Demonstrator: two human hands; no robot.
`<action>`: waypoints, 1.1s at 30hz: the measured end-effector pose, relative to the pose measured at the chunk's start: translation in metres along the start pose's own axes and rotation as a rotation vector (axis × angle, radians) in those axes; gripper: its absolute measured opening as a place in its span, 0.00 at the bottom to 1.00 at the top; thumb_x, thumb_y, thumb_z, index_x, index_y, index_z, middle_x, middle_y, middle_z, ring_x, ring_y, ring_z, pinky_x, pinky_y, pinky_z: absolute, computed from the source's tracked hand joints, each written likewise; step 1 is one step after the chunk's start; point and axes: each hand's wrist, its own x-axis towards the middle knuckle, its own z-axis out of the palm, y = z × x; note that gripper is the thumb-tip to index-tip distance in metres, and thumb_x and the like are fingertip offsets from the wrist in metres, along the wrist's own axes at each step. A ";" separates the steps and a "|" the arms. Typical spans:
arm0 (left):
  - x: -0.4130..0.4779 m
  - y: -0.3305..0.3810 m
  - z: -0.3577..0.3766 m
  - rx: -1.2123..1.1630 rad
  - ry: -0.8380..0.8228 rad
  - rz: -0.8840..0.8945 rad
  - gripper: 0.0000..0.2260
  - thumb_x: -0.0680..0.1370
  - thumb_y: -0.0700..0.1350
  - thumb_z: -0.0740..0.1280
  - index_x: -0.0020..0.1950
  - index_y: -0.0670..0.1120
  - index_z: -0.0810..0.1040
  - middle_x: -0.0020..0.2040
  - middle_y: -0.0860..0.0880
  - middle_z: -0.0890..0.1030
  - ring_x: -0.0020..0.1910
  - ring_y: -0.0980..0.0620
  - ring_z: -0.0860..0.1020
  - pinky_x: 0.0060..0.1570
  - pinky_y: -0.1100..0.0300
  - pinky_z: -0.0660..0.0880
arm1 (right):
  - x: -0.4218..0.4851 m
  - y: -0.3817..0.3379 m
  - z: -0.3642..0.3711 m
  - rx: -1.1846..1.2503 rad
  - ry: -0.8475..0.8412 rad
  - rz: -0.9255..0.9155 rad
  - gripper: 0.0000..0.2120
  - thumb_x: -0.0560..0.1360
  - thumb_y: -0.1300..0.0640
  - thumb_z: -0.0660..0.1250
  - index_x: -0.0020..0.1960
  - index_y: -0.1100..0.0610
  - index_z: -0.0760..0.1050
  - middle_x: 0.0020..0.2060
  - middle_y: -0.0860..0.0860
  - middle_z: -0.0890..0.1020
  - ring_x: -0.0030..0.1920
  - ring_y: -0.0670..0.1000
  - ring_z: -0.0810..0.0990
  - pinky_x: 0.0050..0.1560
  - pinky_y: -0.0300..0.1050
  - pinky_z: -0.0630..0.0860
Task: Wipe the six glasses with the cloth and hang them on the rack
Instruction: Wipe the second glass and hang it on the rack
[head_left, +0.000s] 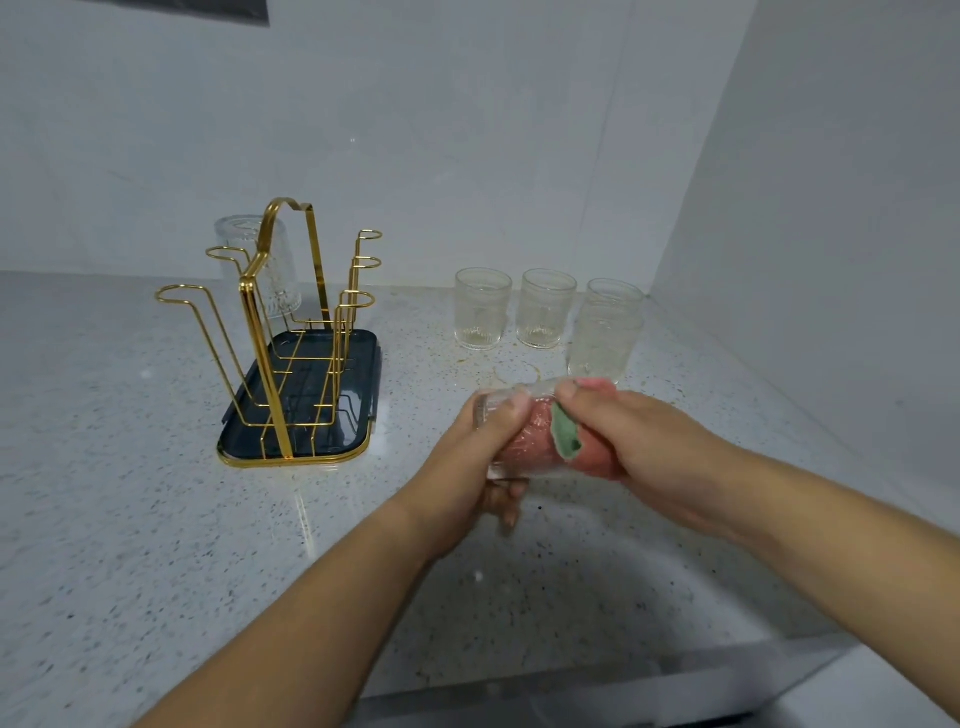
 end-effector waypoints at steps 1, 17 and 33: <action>0.000 -0.002 0.000 0.047 0.038 0.040 0.28 0.72 0.68 0.68 0.60 0.49 0.75 0.30 0.52 0.77 0.25 0.52 0.73 0.25 0.57 0.71 | 0.001 0.004 0.001 0.088 0.008 0.033 0.17 0.84 0.46 0.59 0.57 0.54 0.82 0.51 0.49 0.89 0.54 0.47 0.87 0.64 0.43 0.77; -0.003 0.012 -0.006 -0.239 -0.253 -0.348 0.31 0.78 0.71 0.60 0.51 0.45 0.85 0.35 0.43 0.75 0.24 0.54 0.72 0.21 0.66 0.68 | -0.004 0.036 -0.016 -1.020 -0.116 -0.507 0.26 0.83 0.40 0.49 0.53 0.51 0.83 0.45 0.33 0.82 0.48 0.34 0.78 0.64 0.33 0.68; -0.001 0.010 -0.002 -0.187 -0.063 -0.342 0.28 0.77 0.69 0.61 0.42 0.45 0.82 0.28 0.46 0.74 0.19 0.54 0.68 0.20 0.68 0.56 | -0.003 0.024 -0.012 -1.381 -0.236 -0.482 0.20 0.82 0.39 0.50 0.48 0.43 0.79 0.45 0.37 0.81 0.54 0.43 0.78 0.78 0.55 0.54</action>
